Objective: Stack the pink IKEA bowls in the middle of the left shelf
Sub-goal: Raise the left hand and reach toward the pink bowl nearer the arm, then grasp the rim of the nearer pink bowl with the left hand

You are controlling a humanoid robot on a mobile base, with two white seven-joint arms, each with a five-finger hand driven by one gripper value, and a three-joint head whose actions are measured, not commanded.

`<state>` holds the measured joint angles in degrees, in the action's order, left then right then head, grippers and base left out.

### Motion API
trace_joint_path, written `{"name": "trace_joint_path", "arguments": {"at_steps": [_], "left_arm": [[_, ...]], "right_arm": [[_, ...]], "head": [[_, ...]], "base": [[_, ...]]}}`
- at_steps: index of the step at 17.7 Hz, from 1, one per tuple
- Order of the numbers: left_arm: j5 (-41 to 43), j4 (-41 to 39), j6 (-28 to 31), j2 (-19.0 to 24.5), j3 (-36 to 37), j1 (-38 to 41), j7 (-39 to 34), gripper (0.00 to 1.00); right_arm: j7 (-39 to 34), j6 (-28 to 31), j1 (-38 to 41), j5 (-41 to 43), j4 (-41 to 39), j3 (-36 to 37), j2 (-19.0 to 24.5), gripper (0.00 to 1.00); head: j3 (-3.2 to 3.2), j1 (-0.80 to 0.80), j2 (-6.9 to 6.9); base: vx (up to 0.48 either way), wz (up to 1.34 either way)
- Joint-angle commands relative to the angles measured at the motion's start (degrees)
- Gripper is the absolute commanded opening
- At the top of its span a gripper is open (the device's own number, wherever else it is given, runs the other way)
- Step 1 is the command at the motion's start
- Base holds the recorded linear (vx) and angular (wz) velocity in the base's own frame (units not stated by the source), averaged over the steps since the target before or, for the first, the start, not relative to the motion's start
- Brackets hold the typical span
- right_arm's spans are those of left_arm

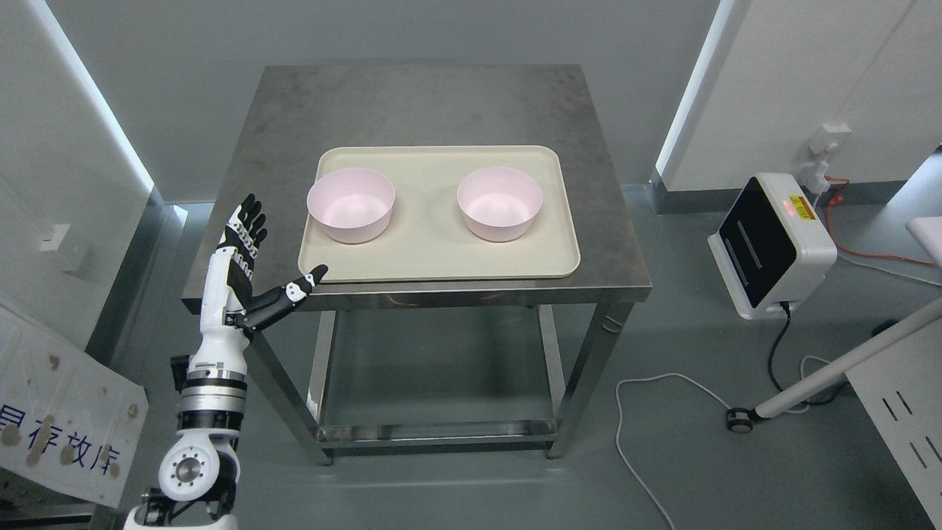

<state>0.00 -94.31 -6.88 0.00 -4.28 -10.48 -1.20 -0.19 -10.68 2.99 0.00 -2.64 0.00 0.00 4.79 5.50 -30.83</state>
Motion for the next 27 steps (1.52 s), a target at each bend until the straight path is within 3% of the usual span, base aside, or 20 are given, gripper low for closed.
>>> {"name": "trace_joint_path", "arguments": {"at_steps": [1, 6, 10, 15, 19, 23, 27], "left_arm": [[-0.53, 0.09, 0.20, 1.00, 0.50, -0.76, 0.05, 1.00], [-0.53, 2.97, 3.55, 1.00, 0.33, -7.78, 1.71, 1.00], [3.32, 12.54, 3.98, 6.23, 0.77, -18.32, 17.42, 1.00], [11.42, 21.78, 4.60, 11.25, 4.18, -29.23, 29.04, 1.00], [16.42, 28.36, 9.52, 11.16, 6.56, -35.99, 30.55, 1.00], [24.33, 41.64, 9.26, 11.08, 11.04, -41.90, 30.46, 1.00], [26.10, 45.51, 9.35, 10.90, 12.10, -43.82, 30.46, 0.97]], "right_arm": [[0.02, 0.04, 0.00, -0.44, 0.00, 0.53, -1.00, 1.00], [0.02, 0.04, 0.00, -0.44, 0.00, 0.53, -1.00, 1.00], [0.02, 0.04, 0.00, -0.44, 0.00, 0.61, -1.00, 1.00], [0.02, 0.04, 0.00, -0.44, 0.00, 0.53, -1.00, 1.00], [0.02, 0.04, 0.00, -0.44, 0.00, 0.53, -1.00, 1.00], [0.02, 0.04, 0.00, -0.44, 0.00, 0.53, -1.00, 1.00], [0.02, 0.04, 0.00, -0.44, 0.00, 0.53, -1.00, 1.00]], "head": [[0.00, 0.00, 0.00], [0.00, 0.00, 0.00], [0.00, 0.00, 0.00], [0.00, 0.00, 0.00], [0.00, 0.00, 0.00], [0.00, 0.00, 0.00], [0.00, 0.00, 0.00]], "base": [[0.000, 0.00], [0.000, 0.00], [0.000, 0.00], [0.000, 0.00], [0.000, 0.00], [0.000, 0.00], [0.000, 0.00]]}}
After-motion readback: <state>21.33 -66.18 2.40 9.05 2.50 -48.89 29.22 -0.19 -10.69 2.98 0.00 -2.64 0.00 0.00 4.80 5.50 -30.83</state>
